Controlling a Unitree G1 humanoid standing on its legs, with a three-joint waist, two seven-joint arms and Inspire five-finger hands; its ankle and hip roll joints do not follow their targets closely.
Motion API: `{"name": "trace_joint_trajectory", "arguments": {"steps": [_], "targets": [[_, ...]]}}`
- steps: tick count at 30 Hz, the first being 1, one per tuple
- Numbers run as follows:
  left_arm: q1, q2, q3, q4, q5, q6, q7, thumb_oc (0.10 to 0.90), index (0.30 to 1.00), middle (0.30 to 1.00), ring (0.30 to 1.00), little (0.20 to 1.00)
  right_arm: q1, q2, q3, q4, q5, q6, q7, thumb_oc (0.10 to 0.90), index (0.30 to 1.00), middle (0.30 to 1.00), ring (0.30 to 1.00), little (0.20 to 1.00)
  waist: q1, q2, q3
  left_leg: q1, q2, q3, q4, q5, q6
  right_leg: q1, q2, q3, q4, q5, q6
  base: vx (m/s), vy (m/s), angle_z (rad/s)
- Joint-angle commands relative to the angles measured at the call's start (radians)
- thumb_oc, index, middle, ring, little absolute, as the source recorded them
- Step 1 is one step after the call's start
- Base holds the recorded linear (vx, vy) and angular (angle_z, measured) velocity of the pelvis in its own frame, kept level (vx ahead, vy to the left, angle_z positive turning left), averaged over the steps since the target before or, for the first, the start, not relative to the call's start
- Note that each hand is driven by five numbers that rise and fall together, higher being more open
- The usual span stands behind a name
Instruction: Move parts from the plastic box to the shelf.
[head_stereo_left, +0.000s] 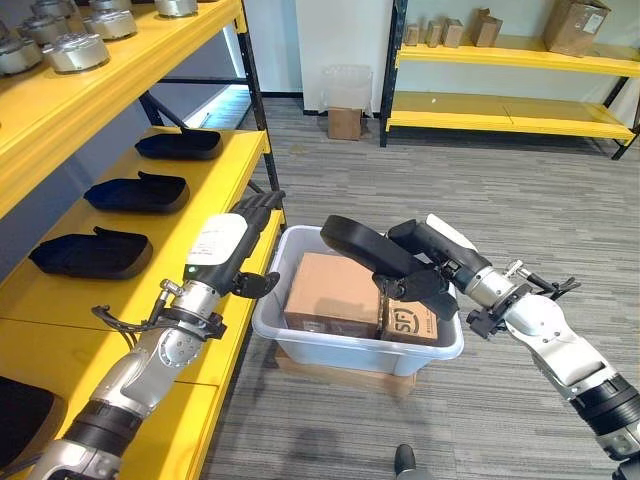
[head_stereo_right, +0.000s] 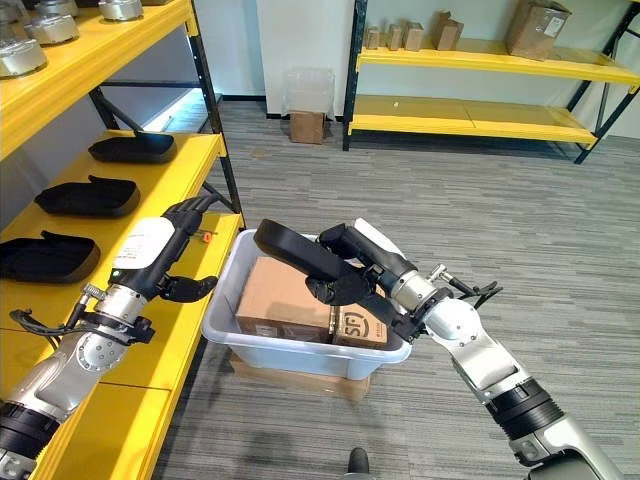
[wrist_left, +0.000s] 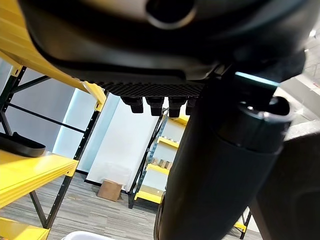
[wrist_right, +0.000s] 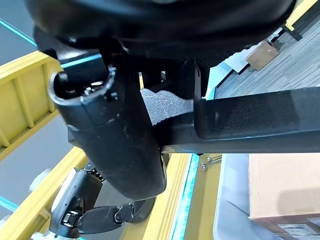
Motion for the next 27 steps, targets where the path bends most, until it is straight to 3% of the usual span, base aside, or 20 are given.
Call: {"name": "trace_joint_trajectory", "arguments": {"steps": [1,14,27], "targets": [[-0.182,0.004,-0.028,0.033,0.005,-0.059,0.082,0.900,1.000,1.000,1.000,1.000,-0.181,0.013,0.012,-0.082,0.060,-0.135,-0.035,0.400,0.300,0.300,0.300,0.300,-0.001,-0.003,-0.122,0.064,0.059,-0.010,-0.008,-0.067,-0.027,-0.016,-0.060,0.048,0.072,-0.073,0.076,0.00,0.000,0.00],[-0.230,-0.039,-0.081,0.006,0.013,-0.070,0.082,0.900,1.000,1.000,1.000,1.000,-0.198,0.032,0.041,-0.085,0.055,-0.138,-0.033,0.400,0.300,0.300,0.300,0.300,-0.008,-0.006,-0.120,0.065,0.062,-0.008,-0.008,-0.068,-0.027,-0.016,-0.055,0.052,0.075,-0.077,0.073,0.00,0.000,0.00],[-0.247,-0.087,-0.075,-0.015,-0.008,-0.067,0.093,0.900,1.000,1.000,1.000,1.000,-0.191,0.050,0.043,-0.091,0.052,-0.136,-0.032,0.400,0.300,0.300,0.300,0.300,-0.014,-0.009,-0.120,0.072,0.062,-0.003,-0.008,-0.071,-0.025,-0.012,-0.054,0.059,0.072,-0.081,0.073,0.00,0.000,0.00]]}}
